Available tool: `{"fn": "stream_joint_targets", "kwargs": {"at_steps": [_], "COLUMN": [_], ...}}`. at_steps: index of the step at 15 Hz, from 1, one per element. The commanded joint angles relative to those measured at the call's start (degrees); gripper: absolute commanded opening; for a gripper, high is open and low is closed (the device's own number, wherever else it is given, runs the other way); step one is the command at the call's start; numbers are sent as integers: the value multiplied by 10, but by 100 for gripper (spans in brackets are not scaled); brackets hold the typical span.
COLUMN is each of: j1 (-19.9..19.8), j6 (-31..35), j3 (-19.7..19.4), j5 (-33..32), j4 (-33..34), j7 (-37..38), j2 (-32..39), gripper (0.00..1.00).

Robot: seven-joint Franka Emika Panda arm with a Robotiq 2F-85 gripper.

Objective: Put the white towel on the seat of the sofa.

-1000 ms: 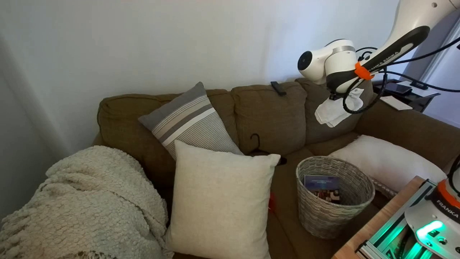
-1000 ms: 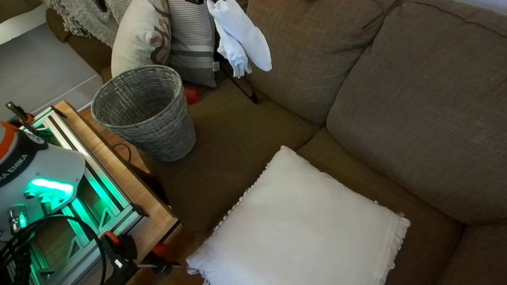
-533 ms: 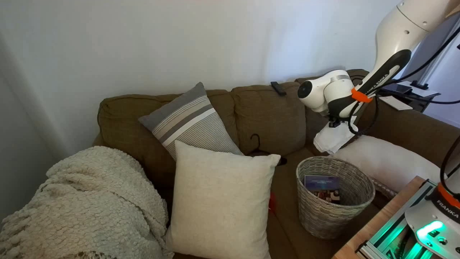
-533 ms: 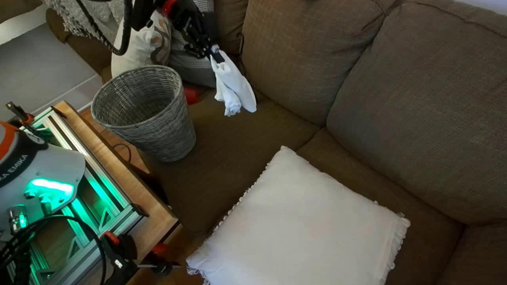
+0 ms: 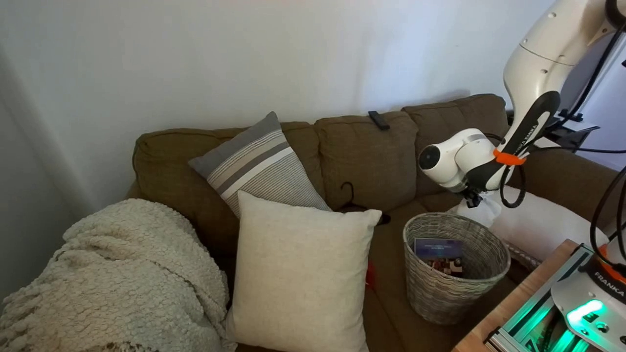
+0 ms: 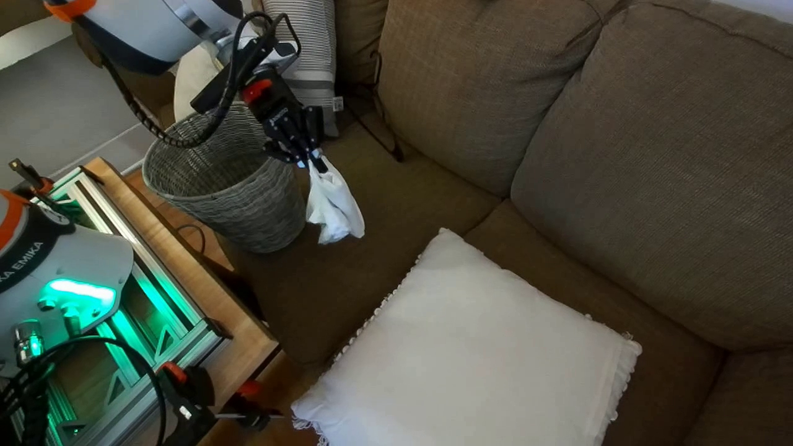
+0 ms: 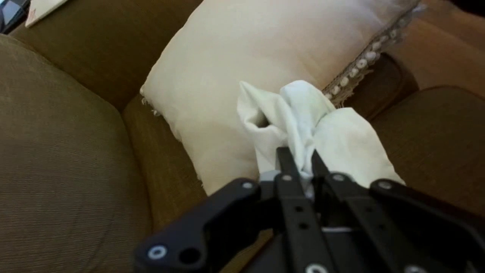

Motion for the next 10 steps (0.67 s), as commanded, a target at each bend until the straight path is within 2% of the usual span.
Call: {"fn": "stream_joint_targets", "kwargs": {"at_steps": [1,3,4,6,10], "j1": [-8,-10,-11,0,3], "j6": [-10,-21,-21,-37,-70], "j3": [4,2,2,8,8], "j5": [-13,-24,-25,-16,-42], "j4": [-6,-10,-10,-3,15], "j7": [-12,-24,-27,-1,-43], "j2": [3,6,6,15,71], "gripper": [12,12,3,3,3]}}
